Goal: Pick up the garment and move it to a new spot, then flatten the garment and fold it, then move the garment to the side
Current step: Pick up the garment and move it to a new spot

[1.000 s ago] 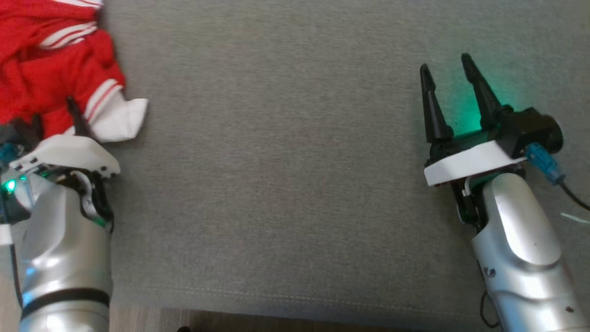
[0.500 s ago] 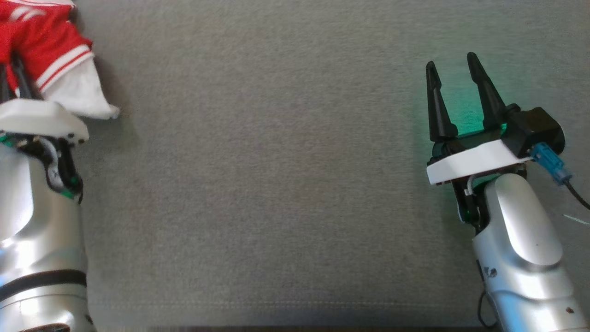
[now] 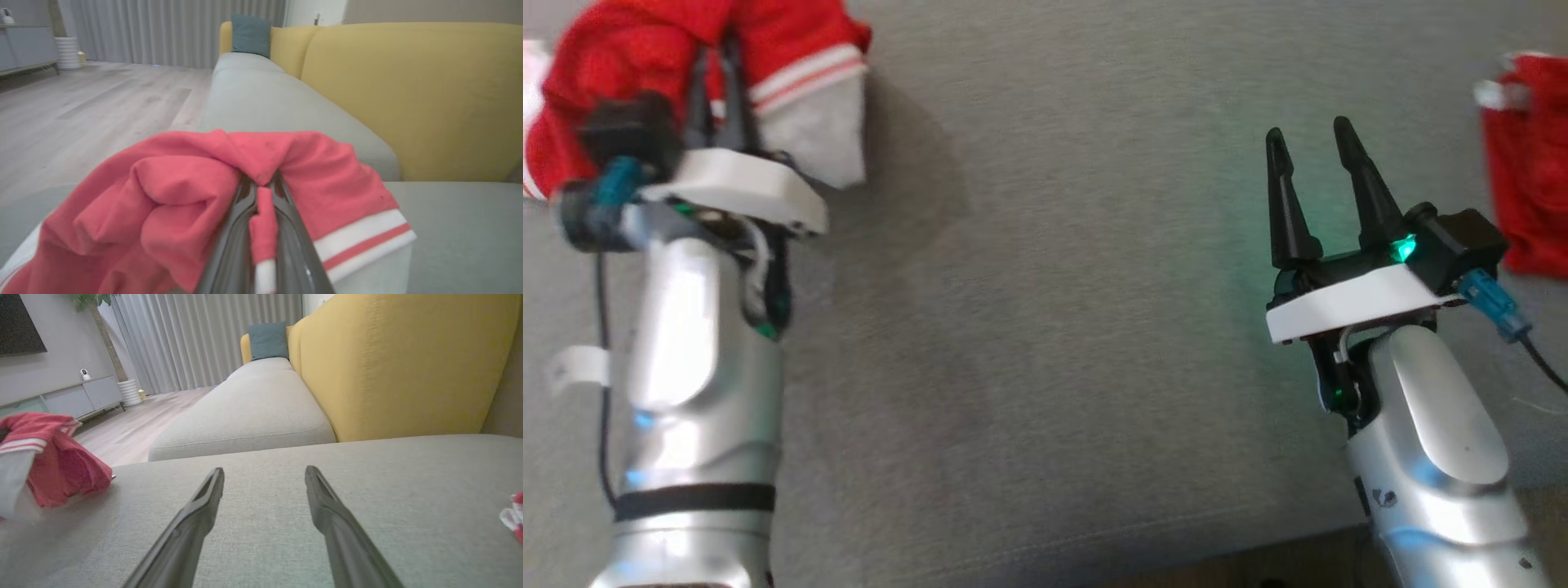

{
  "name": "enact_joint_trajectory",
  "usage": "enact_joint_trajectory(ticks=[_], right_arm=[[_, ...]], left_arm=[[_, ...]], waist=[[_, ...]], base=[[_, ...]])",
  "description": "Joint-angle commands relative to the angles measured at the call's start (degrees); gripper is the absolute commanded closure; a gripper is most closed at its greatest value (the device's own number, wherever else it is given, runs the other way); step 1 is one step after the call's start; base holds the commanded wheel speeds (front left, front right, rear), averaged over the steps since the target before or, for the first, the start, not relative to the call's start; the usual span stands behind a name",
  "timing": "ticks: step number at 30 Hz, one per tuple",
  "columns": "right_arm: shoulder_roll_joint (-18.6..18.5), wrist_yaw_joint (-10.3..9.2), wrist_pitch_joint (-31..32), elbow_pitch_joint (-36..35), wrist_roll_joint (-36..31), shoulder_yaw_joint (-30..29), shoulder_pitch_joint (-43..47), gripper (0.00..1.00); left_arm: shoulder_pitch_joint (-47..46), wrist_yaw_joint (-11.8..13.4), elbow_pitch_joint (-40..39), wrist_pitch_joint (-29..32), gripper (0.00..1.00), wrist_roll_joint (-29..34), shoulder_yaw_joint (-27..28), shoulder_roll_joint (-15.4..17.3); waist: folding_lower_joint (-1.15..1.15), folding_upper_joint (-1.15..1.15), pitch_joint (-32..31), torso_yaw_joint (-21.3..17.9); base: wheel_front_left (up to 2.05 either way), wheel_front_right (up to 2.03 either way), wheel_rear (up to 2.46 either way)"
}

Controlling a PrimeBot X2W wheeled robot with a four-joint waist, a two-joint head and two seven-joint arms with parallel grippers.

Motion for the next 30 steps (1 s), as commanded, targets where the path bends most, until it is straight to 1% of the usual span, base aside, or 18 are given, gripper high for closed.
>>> enact_joint_trajectory(ticks=[1, 3, 5, 12, 17, 20, 21, 22, 23, 26, 30], right_arm=[[0.8, 0.0, -0.2, -2.0, 0.4, 1.2, 0.2, 0.0], [0.8, 0.0, -0.2, -2.2, 1.1, 1.6, 0.5, 0.0], [0.8, 0.0, -0.2, -2.3, 1.7, 1.6, 0.8, 0.0], [0.8, 0.0, -0.2, -2.4, 3.3, 1.9, 1.0, 0.0], [0.8, 0.0, -0.2, -2.5, 4.1, 2.2, 1.4, 0.0], [0.8, 0.0, -0.2, -2.4, 4.2, 1.9, 1.7, 0.0], [0.8, 0.0, -0.2, -2.4, 4.2, 1.8, 1.7, 0.0], [0.8, 0.0, -0.2, -2.3, 4.2, 1.7, 1.8, 0.0], [0.8, 0.0, -0.2, -2.3, 4.0, 1.6, 1.8, 0.0], [0.8, 0.0, -0.2, -2.1, 3.4, 1.4, 1.9, 0.0], [0.8, 0.0, -0.2, -1.7, 3.0, 1.4, 1.9, 0.0]], left_arm=[[-0.5, -0.1, -2.1, -0.3, 1.0, -0.5, 0.6, 1.4], [0.0, -0.4, -1.7, -0.3, 1.0, -2.5, -2.2, 1.3], [0.3, -0.2, -1.5, -0.3, 1.0, -4.8, -6.5, 1.2], [0.7, 2.5, -1.8, -0.3, 1.0, -11.4, -22.0, 1.2], [0.8, 3.9, -1.8, -0.3, 1.0, -14.2, -30.7, 1.2], [1.4, 5.3, -1.7, -0.3, 1.0, -15.8, -33.1, 1.2], [1.7, 5.8, -1.8, -0.3, 0.74, -16.4, -33.0, 1.2], [2.0, 6.3, -1.8, -0.3, 0.33, -16.4, -32.8, 1.2], [2.3, 6.7, -1.5, -0.3, 0.0, -16.0, -32.6, 1.2], [3.8, 7.6, -1.5, -0.3, 0.0, -15.0, -30.8, 1.2], [7.1, 9.0, -3.5, -0.3, 0.0, -13.4, -25.7, 1.9]], waist=[[0.0, 0.0, -0.7, -2.7], [0.0, 0.0, -1.0, -4.6], [0.0, 0.0, -1.0, -6.4], [0.0, 0.0, -0.7, -11.3], [0.0, 0.0, -0.6, -12.5], [0.0, 0.0, -0.7, -12.2], [0.0, 0.0, -0.8, -11.8], [0.0, 0.0, -0.8, -11.3], [0.0, 0.0, -1.0, -10.8], [0.0, 0.0, -1.4, -8.8], [0.0, 0.0, -2.2, -6.1]], base=[[0.0, 0.0, 0.0], [0.0, 0.0, 0.0], [0.0, 0.0, 0.0], [0.0, 0.0, 0.0], [0.0, 0.0, 0.0], [0.0, 0.0, 0.0], [0.0, 0.0, 0.0], [0.0, 0.0, 0.0], [0.0, 0.0, 0.0], [0.0, 0.0, 0.0], [0.0, 0.0, 0.0]])
